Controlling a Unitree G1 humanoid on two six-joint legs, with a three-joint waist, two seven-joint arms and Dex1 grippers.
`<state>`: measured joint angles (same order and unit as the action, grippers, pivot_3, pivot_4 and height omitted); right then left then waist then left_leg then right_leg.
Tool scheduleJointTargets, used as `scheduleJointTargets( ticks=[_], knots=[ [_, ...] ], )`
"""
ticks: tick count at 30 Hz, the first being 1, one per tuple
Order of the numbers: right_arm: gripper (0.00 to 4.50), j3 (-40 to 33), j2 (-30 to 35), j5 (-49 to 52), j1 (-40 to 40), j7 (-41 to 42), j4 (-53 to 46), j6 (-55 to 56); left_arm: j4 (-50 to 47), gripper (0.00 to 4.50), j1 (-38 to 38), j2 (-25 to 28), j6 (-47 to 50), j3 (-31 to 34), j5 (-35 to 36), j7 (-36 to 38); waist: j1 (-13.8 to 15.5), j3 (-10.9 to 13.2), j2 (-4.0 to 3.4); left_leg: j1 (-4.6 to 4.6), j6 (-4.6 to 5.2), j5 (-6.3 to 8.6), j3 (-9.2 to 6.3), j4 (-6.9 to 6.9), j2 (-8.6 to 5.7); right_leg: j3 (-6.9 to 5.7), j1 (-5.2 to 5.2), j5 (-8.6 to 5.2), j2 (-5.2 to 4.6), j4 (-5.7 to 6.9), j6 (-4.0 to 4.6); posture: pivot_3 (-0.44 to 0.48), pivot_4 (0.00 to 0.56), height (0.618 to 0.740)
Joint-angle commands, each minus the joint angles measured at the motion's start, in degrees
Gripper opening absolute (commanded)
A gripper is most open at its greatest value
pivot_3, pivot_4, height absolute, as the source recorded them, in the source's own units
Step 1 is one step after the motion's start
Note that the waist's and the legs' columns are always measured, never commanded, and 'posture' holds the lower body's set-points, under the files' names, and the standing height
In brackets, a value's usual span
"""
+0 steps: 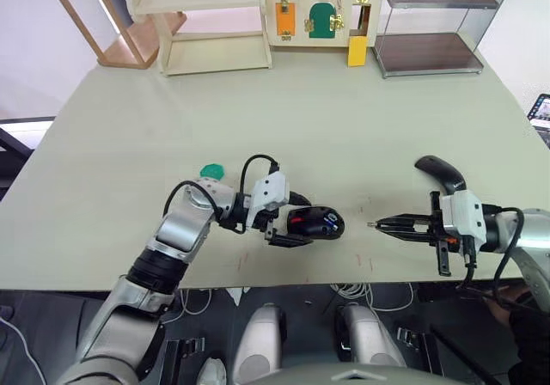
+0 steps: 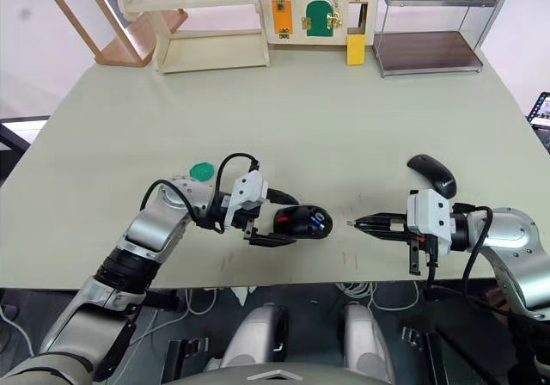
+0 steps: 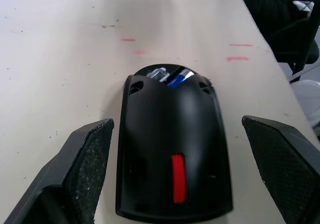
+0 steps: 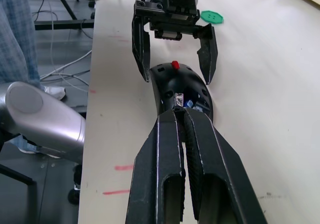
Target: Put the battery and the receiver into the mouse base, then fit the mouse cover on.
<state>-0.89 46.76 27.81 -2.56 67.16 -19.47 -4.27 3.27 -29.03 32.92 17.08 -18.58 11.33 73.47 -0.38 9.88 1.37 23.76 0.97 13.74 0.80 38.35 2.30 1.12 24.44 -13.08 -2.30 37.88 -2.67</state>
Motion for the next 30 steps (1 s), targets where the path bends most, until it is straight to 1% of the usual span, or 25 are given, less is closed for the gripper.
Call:
scheduleJointTargets(
  ticks=[1,12,17,18,19,21,22,25,29,30],
  knots=[
    [0.0,-2.1,-0.2,0.3,0.5,0.1,-0.7,1.1,0.7,4.37,-1.1,-1.3,-0.8,-0.4,-0.7,-0.8,0.0,0.0,0.0,-0.01,0.0,0.0,0.0,0.0,0.0,0.0,0.0,0.0,0.0,0.01,0.0,0.0,0.15,0.74],
    [0.0,-2.9,-0.6,0.4,1.6,-0.4,-0.2,1.3,3.2,4.37,-0.9,-4.4,-0.9,-1.6,-2.6,-2.7,0.0,0.0,-0.01,-0.01,0.0,0.0,0.0,0.01,0.0,0.01,0.0,0.06,0.0,0.02,0.09,0.0,0.15,0.74],
    [0.0,-3.3,-0.3,0.3,2.5,-0.5,-0.6,0.8,3.5,4.37,-0.3,-4.4,-1.0,-2.2,-3.2,-2.8,0.0,0.0,0.0,-0.03,0.0,0.0,0.0,0.02,0.0,0.0,-0.03,0.06,0.0,0.02,0.08,0.0,0.15,0.74],
    [0.0,-3.5,0.0,0.5,2.7,-0.3,-0.7,0.3,3.8,3.87,-0.4,-4.4,-1.2,-2.2,-3.3,-2.7,0.0,0.0,0.0,-0.03,0.0,0.0,-0.01,0.02,0.0,0.0,-0.04,0.06,0.0,0.02,0.08,0.0,0.15,0.74],
    [0.0,-3.6,0.2,0.7,2.9,-0.3,-0.9,-0.2,3.9,3.68,-0.4,-4.2,-1.5,-2.4,-3.6,-2.4,0.0,0.0,-0.01,-0.03,0.0,0.0,-0.01,0.02,0.0,0.0,-0.04,0.06,0.0,0.02,0.09,0.0,0.15,0.74],
    [0.0,-3.9,0.6,1.0,3.1,-0.5,-1.2,-1.4,3.8,3.06,-0.3,-4.0,-1.8,-2.7,-3.8,-2.0,0.0,0.0,-0.01,-0.04,0.0,0.0,-0.01,0.02,0.0,0.0,-0.05,0.09,0.0,0.02,0.15,0.0,0.15,0.74],
    [0.0,-4.1,0.8,1.1,3.2,-0.7,-1.3,-1.9,3.7,2.99,-0.2,-4.0,-1.7,-2.8,-3.8,-1.8,0.0,0.0,-0.01,-0.05,0.0,0.0,-0.01,0.02,0.0,0.0,-0.06,0.11,0.0,0.02,0.17,0.0,0.15,0.74],
    [0.0,-4.5,1.3,2.3,2.9,-1.9,-2.8,-5.5,3.6,2.99,-0.2,-4.2,-1.7,-2.8,-3.9,-2.0,0.0,0.0,-0.02,-0.06,0.0,0.0,-0.01,0.02,0.0,0.0,-0.06,0.11,0.0,0.03,0.17,0.0,0.15,0.74],
    [0.0,-4.7,2.7,5.6,1.1,-5.3,-6.0,-14.7,2.6,2.99,-0.3,-4.7,-0.7,-3.1,-3.8,-2.4,0.0,0.0,-0.03,-0.06,0.0,0.0,-0.01,0.02,0.0,0.0,-0.06,0.12,0.0,0.02,0.19,0.0,0.15,0.74],
    [0.0,-4.5,3.6,7.0,-0.1,-6.8,-7.1,-19.0,2.4,2.99,-0.4,-4.8,-0.3,-3.3,-3.8,-2.6,0.0,0.0,-0.03,-0.06,0.0,0.0,-0.01,0.02,0.0,0.0,-0.07,0.12,0.0,0.02,0.19,0.0,0.15,0.74]
  ],
)
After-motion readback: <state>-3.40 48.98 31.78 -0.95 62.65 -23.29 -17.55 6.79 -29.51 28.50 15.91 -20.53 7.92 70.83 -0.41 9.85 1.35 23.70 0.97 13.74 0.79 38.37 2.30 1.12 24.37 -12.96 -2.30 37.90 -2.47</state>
